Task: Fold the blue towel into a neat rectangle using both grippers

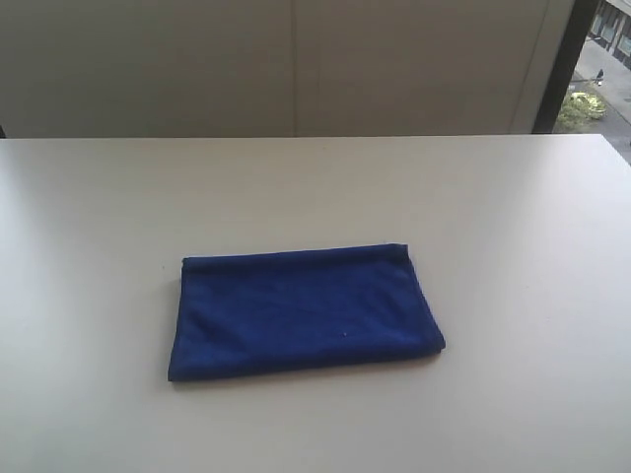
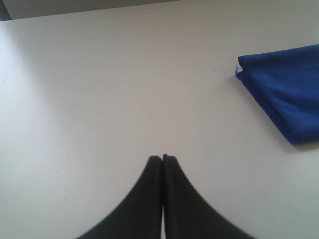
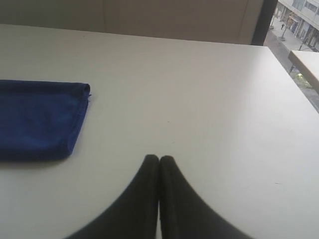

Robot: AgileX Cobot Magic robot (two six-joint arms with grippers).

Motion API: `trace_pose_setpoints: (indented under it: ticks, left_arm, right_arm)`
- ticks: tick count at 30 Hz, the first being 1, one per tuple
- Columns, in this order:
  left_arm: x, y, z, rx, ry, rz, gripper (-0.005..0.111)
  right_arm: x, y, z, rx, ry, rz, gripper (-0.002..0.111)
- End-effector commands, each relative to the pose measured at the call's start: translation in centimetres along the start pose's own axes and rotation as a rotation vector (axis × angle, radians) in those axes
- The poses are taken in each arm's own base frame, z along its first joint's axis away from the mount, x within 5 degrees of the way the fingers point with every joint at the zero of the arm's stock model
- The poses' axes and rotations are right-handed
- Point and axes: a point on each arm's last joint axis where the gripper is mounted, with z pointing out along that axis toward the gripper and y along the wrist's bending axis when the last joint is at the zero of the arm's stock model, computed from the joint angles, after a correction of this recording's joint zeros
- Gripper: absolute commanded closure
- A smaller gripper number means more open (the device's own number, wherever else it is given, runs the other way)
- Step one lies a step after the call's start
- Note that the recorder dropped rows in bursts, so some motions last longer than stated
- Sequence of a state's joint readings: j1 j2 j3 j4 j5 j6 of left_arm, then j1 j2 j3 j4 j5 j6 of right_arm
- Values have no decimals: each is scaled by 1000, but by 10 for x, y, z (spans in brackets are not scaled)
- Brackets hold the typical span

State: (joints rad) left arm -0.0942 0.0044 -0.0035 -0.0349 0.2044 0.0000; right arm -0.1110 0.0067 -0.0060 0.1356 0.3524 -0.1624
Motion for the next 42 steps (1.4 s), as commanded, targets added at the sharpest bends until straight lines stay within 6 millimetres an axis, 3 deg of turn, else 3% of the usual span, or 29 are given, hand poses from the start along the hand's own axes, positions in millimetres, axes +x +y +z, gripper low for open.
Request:
trace_pose_setpoints:
  ticks: [1, 16, 42]
  left_arm:
    - [1, 0, 0, -2, -3, -2, 107]
    - [1, 0, 0, -2, -3, -2, 107]
    - [1, 0, 0, -2, -3, -2, 107]
  right_arm:
    - [2, 0, 0, -3, -1, 87, 108]
    - [2, -5, 0, 51, -5, 90, 108]
    - [0, -2, 0, -9, -15, 62, 108]
